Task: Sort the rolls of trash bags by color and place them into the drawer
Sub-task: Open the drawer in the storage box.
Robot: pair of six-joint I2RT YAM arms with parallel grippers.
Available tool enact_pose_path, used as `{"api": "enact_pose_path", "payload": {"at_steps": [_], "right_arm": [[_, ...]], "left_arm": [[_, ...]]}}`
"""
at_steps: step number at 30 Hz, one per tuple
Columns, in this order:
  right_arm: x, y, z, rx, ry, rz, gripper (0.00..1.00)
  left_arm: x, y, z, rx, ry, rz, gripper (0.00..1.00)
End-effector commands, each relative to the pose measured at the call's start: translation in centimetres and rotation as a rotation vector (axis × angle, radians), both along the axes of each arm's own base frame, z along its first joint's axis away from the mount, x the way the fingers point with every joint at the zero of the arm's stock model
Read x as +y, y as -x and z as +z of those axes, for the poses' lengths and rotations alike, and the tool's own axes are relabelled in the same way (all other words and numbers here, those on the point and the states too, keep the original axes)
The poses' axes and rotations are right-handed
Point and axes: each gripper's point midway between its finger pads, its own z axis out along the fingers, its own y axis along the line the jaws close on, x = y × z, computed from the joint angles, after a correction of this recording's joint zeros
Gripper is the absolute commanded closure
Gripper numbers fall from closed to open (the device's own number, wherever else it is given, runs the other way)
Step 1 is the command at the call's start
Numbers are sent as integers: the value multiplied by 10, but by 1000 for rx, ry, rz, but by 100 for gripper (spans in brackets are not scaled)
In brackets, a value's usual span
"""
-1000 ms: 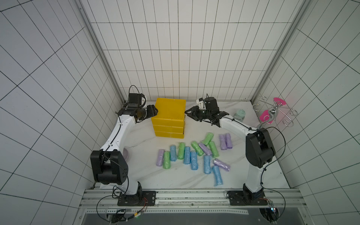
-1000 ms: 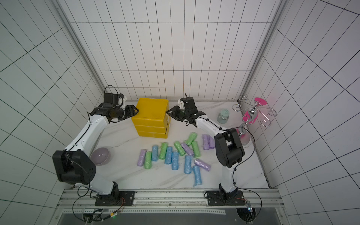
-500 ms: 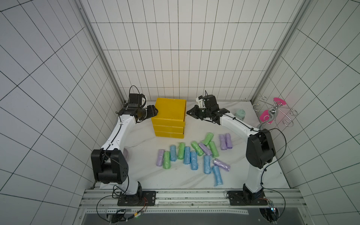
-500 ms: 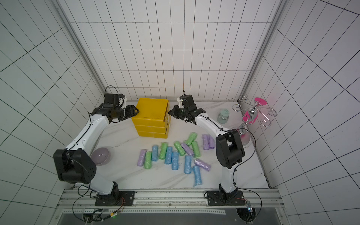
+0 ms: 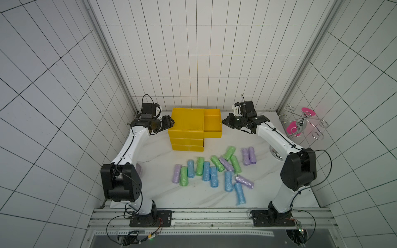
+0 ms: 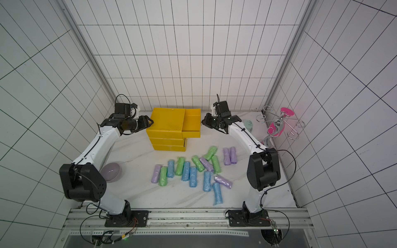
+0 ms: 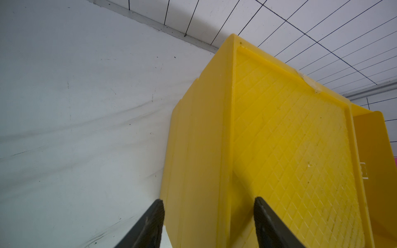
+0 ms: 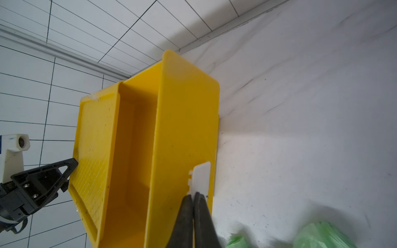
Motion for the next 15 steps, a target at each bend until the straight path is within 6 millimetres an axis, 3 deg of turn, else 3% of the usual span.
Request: {"api": "enact_pose_path", "payload": {"at_steps": [1,9,15], "right_arm": [[-13,1,15,-51,5,-18,98],[-11,0,3,-25,2,-13,96],[-14,5,-6,-11,17,-30,77]], "left_arm": [[6,2,-16,50,-13,15,35],[5,3,-15,48,-11,12,35],[5,2,-12,42,-10,12,35]]}}
